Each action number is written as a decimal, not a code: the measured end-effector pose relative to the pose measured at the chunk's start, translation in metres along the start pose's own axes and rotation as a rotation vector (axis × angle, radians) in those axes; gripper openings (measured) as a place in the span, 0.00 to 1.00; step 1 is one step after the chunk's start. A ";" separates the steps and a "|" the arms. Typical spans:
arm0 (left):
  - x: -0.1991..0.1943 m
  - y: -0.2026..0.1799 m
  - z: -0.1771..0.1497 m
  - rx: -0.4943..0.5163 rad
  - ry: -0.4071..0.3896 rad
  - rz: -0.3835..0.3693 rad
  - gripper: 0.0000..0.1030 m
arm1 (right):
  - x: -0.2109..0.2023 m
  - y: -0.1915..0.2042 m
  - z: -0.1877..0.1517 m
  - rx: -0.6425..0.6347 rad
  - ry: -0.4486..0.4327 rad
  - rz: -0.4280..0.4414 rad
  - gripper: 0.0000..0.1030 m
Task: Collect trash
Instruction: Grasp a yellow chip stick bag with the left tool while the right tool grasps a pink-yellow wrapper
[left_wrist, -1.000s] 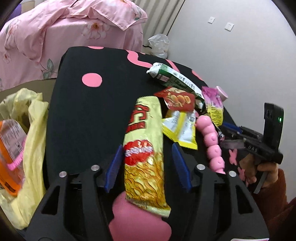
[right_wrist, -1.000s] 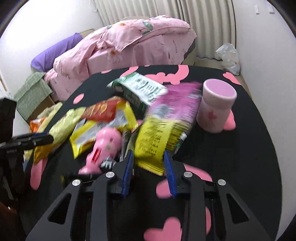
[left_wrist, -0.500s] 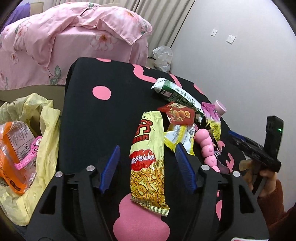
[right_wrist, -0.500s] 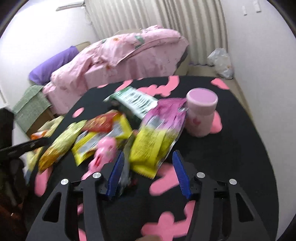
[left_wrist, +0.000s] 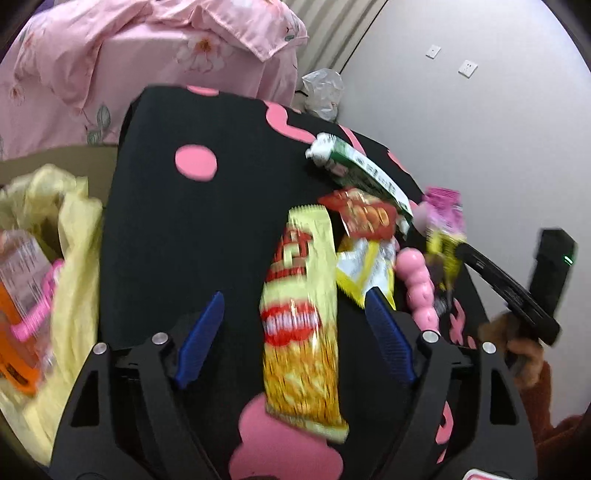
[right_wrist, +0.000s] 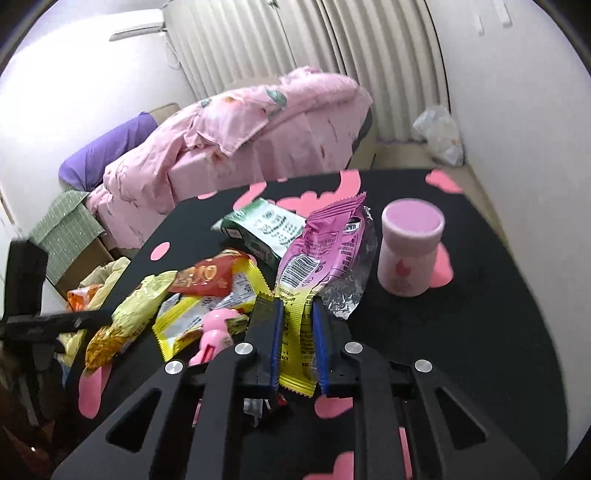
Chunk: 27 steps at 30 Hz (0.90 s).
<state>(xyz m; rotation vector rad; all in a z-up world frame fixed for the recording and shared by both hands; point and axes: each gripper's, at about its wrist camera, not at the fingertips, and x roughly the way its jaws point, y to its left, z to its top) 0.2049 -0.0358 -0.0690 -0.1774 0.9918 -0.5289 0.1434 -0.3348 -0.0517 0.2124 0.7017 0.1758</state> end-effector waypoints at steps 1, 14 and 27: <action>0.002 -0.001 0.008 0.012 -0.001 -0.003 0.72 | -0.005 0.001 0.000 -0.011 -0.008 -0.009 0.16; 0.034 -0.011 0.041 0.028 0.130 -0.006 0.20 | -0.032 0.012 -0.014 -0.068 -0.030 -0.055 0.16; -0.091 -0.045 0.010 0.112 -0.306 0.065 0.20 | -0.082 0.059 -0.004 -0.160 -0.152 -0.041 0.16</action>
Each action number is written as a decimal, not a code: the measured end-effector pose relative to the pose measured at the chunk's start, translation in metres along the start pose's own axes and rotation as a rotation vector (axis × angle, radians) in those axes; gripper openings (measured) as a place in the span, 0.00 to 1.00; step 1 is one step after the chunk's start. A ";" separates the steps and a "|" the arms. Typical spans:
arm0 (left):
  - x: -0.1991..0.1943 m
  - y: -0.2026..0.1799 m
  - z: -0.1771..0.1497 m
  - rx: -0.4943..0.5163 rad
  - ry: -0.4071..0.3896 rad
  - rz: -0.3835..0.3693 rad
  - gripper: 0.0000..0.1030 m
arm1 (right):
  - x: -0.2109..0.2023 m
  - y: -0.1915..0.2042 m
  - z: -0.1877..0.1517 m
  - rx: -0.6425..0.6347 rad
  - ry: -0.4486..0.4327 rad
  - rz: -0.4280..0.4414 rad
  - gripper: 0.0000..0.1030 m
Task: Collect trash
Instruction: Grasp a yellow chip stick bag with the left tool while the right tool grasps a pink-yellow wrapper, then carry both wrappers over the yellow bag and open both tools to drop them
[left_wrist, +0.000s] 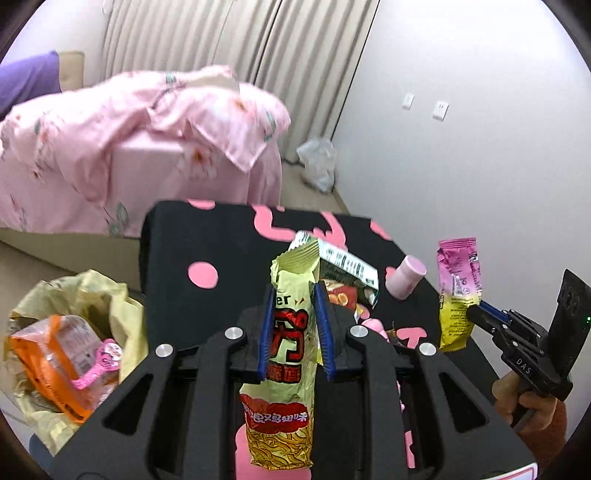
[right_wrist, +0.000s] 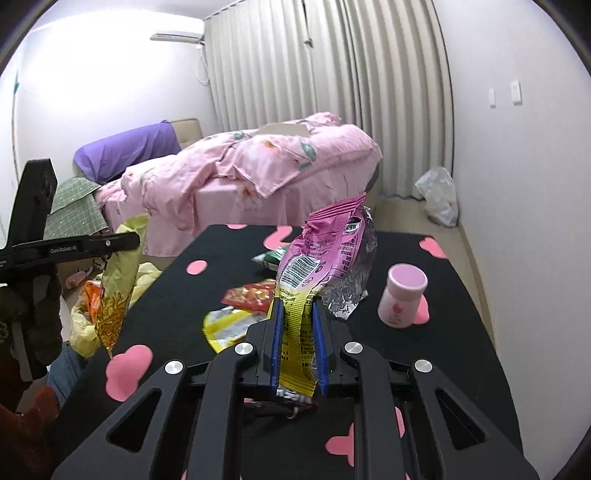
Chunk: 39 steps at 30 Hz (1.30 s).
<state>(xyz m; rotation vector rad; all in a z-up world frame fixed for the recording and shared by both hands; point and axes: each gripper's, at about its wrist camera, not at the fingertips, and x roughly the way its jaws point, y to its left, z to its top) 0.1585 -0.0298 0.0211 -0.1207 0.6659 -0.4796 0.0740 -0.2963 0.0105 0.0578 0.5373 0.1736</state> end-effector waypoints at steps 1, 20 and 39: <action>-0.006 -0.001 0.000 0.007 -0.016 0.003 0.20 | -0.002 0.003 0.001 -0.006 -0.001 0.005 0.16; -0.100 0.092 0.002 -0.103 -0.228 0.147 0.20 | 0.000 0.127 0.036 -0.208 0.003 0.165 0.16; -0.056 0.241 -0.042 -0.319 -0.268 0.305 0.20 | 0.105 0.224 0.047 -0.347 0.148 0.323 0.16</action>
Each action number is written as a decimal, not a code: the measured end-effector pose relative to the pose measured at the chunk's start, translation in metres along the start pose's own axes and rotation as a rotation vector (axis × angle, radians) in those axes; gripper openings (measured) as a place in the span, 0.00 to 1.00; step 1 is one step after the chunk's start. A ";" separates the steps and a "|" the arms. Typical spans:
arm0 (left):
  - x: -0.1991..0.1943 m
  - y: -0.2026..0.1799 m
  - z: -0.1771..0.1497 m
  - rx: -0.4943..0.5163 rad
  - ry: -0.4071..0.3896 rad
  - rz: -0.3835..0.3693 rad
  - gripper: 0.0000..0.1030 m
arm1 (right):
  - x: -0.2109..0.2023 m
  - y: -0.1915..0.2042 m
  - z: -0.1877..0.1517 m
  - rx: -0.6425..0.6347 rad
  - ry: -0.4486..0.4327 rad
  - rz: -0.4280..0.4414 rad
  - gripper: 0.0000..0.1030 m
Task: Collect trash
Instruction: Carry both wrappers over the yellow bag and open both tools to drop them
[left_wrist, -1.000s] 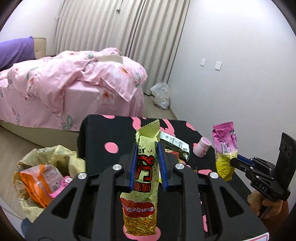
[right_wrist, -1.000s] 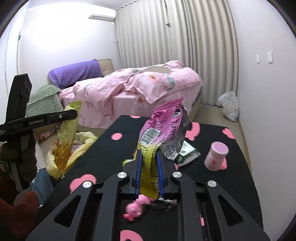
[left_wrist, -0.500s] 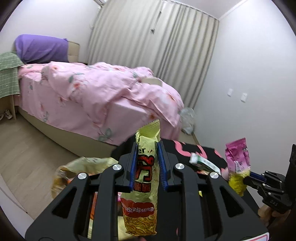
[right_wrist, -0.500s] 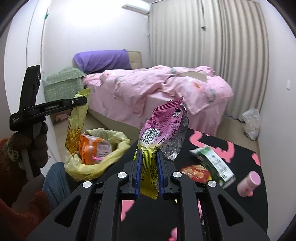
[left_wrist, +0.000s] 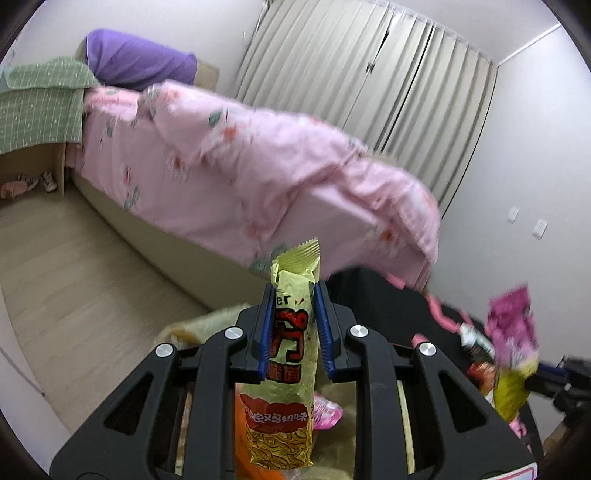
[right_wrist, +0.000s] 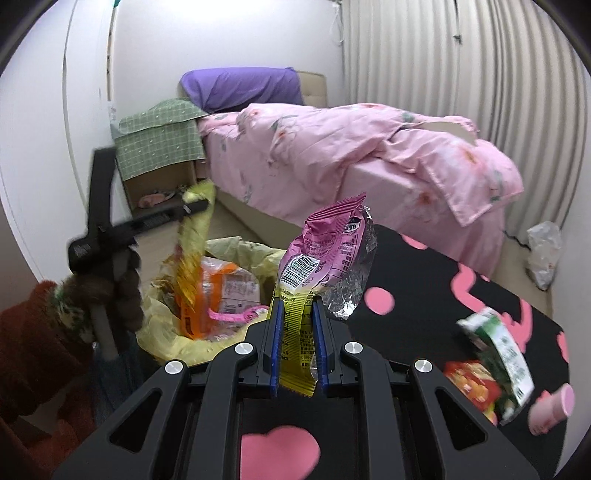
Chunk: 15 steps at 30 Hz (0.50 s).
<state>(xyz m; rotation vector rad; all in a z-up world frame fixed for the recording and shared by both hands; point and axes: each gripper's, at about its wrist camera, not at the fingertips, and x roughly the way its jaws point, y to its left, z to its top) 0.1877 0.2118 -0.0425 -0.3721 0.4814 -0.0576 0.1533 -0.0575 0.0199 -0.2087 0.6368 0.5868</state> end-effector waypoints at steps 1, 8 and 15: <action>0.004 0.001 -0.005 0.002 0.028 0.009 0.20 | 0.006 0.003 0.003 -0.009 0.002 0.009 0.16; 0.001 0.013 -0.047 -0.016 0.192 0.036 0.19 | 0.054 0.013 0.017 -0.021 0.031 0.090 0.16; -0.013 0.024 -0.036 -0.088 0.204 -0.009 0.20 | 0.098 0.024 0.014 -0.001 0.089 0.153 0.16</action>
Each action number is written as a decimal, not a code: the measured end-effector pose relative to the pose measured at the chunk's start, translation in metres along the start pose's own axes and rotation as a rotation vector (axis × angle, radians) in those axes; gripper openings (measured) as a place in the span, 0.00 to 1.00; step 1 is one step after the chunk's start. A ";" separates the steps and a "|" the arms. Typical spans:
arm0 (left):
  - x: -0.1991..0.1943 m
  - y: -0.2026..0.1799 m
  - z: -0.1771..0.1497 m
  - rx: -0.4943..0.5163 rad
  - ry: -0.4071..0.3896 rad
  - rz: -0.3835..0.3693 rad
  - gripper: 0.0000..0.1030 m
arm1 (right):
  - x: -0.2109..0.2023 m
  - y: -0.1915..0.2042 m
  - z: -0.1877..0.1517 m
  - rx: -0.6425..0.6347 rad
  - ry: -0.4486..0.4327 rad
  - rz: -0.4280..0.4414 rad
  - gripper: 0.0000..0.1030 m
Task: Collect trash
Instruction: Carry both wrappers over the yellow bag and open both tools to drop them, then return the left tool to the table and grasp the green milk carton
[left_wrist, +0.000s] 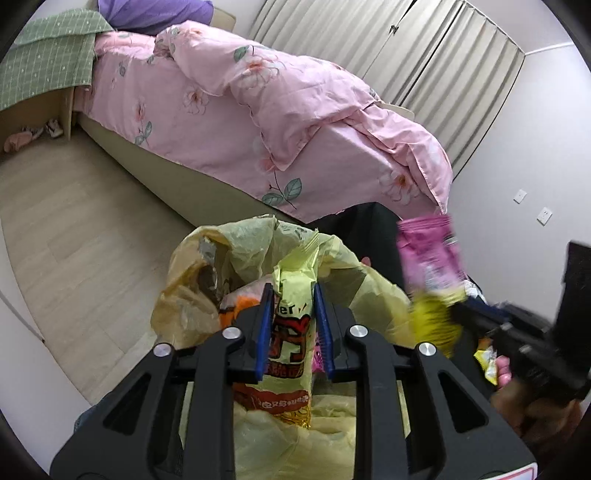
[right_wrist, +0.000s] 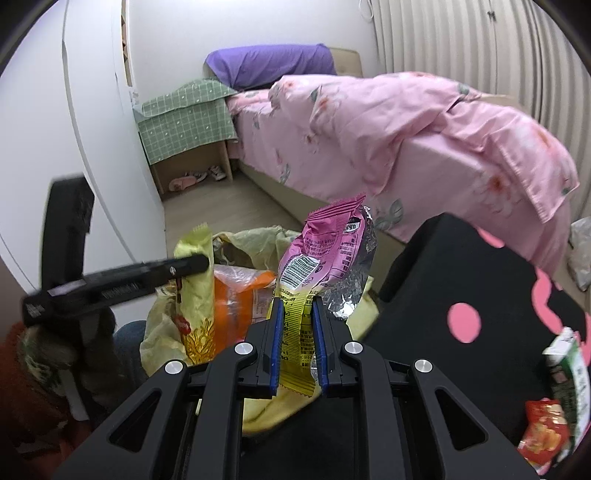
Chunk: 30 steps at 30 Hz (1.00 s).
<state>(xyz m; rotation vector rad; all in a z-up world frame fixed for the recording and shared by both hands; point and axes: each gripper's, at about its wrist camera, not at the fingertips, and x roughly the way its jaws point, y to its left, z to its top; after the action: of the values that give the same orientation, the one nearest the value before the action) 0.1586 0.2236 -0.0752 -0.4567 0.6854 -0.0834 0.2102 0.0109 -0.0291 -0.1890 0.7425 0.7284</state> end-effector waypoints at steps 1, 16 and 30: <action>0.000 0.001 0.003 -0.006 0.012 -0.005 0.27 | 0.005 0.001 0.001 0.002 0.000 0.007 0.16; -0.043 -0.024 0.030 -0.003 -0.118 0.067 0.62 | -0.032 -0.031 -0.029 0.073 -0.009 -0.050 0.40; 0.008 -0.150 -0.010 0.274 0.038 -0.151 0.62 | -0.168 -0.114 -0.119 0.209 -0.093 -0.413 0.40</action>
<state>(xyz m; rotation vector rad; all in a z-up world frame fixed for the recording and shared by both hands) 0.1693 0.0834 -0.0217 -0.2434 0.6643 -0.3249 0.1354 -0.2113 -0.0135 -0.1122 0.6584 0.2626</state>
